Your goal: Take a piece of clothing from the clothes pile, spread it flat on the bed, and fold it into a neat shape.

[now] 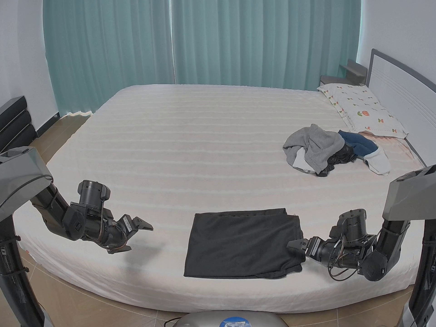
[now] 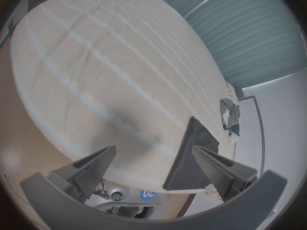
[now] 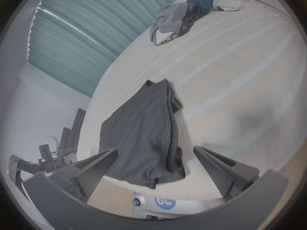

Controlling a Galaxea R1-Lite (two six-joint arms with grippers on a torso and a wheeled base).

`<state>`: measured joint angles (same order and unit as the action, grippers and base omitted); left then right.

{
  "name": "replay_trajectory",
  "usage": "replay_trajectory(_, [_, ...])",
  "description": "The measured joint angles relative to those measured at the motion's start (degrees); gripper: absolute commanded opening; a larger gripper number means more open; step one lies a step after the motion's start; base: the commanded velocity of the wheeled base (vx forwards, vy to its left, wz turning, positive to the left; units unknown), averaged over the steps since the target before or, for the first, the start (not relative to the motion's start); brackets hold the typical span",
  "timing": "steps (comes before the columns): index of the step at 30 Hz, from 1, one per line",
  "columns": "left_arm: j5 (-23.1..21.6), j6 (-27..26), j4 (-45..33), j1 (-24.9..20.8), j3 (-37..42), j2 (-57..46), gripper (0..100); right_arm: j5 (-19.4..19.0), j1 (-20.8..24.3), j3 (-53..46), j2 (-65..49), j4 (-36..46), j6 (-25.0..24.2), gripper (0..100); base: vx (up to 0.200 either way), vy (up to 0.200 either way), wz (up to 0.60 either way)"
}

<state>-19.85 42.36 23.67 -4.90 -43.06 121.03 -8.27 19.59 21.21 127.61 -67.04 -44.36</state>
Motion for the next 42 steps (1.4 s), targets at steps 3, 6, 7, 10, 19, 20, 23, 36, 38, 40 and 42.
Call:
replay_trajectory(3, [0.01,0.00,0.00,-0.02,0.00,0.00,100,0.20,0.11,0.78,0.98,-0.16,0.02,100,0.000,0.000,0.00])
replay_trajectory(6, [0.01,0.00,0.00,-0.02,0.00,0.00,100,0.26,0.04,1.72,1.48,-0.13,0.00,0,0.000,0.000,0.00])
replay_trajectory(7, [0.01,0.00,0.00,-0.02,0.00,0.00,100,0.28,0.00,1.91,1.63,-0.16,0.00,0,0.000,0.000,0.00])
replay_trajectory(10, [0.01,0.00,0.00,-0.02,0.00,0.00,100,0.80,-0.05,2.11,2.02,-0.16,0.00,0,0.000,0.000,0.00])
replay_trajectory(19, [0.01,0.00,0.02,-0.02,0.00,0.00,100,1.51,-0.30,-0.68,0.74,-0.18,1.12,0,0.000,0.000,0.00])
replay_trajectory(20, [0.01,0.00,0.02,-0.02,0.00,0.00,100,1.38,-0.50,-1.12,0.39,-0.21,1.30,0,0.000,0.000,0.00])
replay_trajectory(23, [0.06,0.00,0.02,-0.02,0.00,0.00,100,1.10,-0.99,-2.17,-0.44,-0.23,1.94,0,0.000,0.000,0.00])
replay_trajectory(36, [0.09,-0.11,0.02,-0.02,0.00,0.00,100,0.80,-1.68,-4.62,-0.93,-0.29,5.23,0,0.000,0.000,0.00])
replay_trajectory(38, [0.09,-0.11,0.02,-0.02,0.00,0.00,100,0.80,-1.99,-4.95,-0.73,-0.27,6.13,0,0.000,0.000,0.00])
replay_trajectory(40, [0.09,-0.11,0.02,-0.02,0.00,0.00,100,0.83,-2.32,-5.12,-0.44,-0.34,6.62,0,0.000,0.000,0.00])
replay_trajectory(42, [0.06,-0.05,0.02,-0.02,0.00,0.00,100,0.85,-2.43,-5.17,-0.02,-0.71,6.81,0,0.000,0.000,0.00])
